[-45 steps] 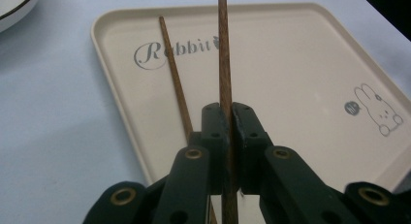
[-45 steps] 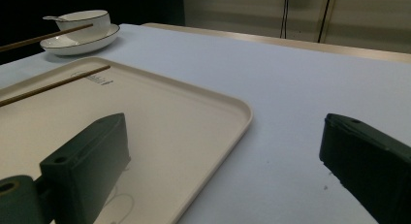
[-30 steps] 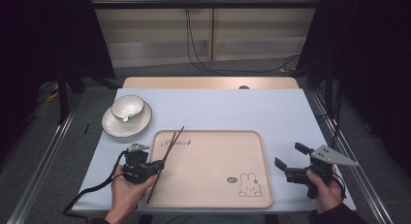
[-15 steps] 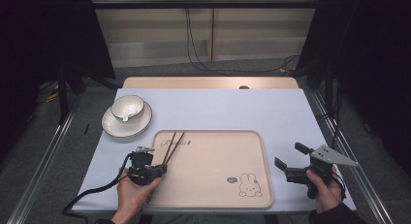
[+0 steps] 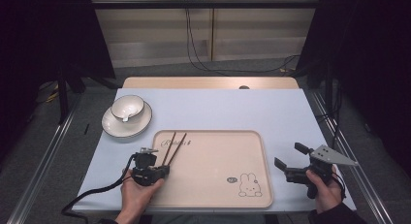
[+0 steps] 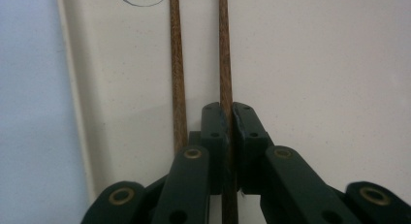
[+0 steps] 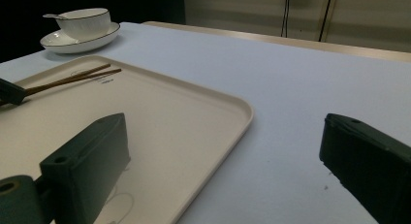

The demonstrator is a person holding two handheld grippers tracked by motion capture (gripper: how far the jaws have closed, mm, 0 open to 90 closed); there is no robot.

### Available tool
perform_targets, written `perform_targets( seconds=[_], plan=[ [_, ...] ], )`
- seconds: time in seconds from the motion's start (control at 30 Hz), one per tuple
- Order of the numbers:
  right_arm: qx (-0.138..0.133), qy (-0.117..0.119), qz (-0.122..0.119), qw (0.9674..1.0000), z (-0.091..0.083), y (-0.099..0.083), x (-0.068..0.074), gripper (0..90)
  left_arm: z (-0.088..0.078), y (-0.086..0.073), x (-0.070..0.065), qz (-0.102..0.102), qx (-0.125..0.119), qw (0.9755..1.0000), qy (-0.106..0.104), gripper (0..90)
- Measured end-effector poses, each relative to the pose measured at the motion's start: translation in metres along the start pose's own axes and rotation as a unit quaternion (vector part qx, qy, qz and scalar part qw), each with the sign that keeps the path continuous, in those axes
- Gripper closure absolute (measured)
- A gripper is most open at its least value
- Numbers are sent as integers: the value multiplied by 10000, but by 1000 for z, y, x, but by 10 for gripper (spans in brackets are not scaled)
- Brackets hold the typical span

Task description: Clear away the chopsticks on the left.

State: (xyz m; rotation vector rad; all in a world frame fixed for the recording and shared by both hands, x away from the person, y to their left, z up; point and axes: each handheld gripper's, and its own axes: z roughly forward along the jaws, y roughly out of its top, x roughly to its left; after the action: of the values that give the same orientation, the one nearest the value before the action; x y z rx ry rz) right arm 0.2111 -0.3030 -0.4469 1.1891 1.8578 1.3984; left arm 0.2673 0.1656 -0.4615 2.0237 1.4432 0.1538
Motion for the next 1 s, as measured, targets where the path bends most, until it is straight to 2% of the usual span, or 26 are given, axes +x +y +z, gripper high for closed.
perform_targets(
  seconds=[0.1,0.27,0.37,0.43,0.47,0.63,0.67,0.73,0.8,0.87,1.0],
  plan=[
    [-2,-5,-4,10000,0,0,0,36,1,0,-1,-27,-35,10000,-45,815],
    [-1,-8,1,10000,0,0,0,36,0,0,0,60,4,10000,-77,805],
    [5,-4,4,10000,0,0,0,36,0,1,0,43,-25,9998,-174,777],
    [-1,-1,3,10000,0,0,0,36,1,1,0,116,-28,9998,-160,774],
    [4,-2,-4,10000,0,0,0,36,1,1,0,149,-75,9996,-232,770],
    [-2,4,2,10000,0,0,0,36,-1,2,-1,308,-183,9980,-517,628],
    [-10,-13,0,10000,0,0,0,36,-2,2,-1,279,-234,9977,-567,593],
    [-4,8,8,10000,0,0,0,36,-3,3,0,467,-228,9973,-509,506],
    [-5,12,15,10000,0,0,0,36,-4,4,1,526,-239,9964,-625,429],
    [-7,1,12,10000,0,0,0,36,-6,5,1,660,-449,9949,-611,326],
    [-20,-1,15,10000,0,0,0,36,-15,9,4,990,-730,9886,-872,183]
  ],
)
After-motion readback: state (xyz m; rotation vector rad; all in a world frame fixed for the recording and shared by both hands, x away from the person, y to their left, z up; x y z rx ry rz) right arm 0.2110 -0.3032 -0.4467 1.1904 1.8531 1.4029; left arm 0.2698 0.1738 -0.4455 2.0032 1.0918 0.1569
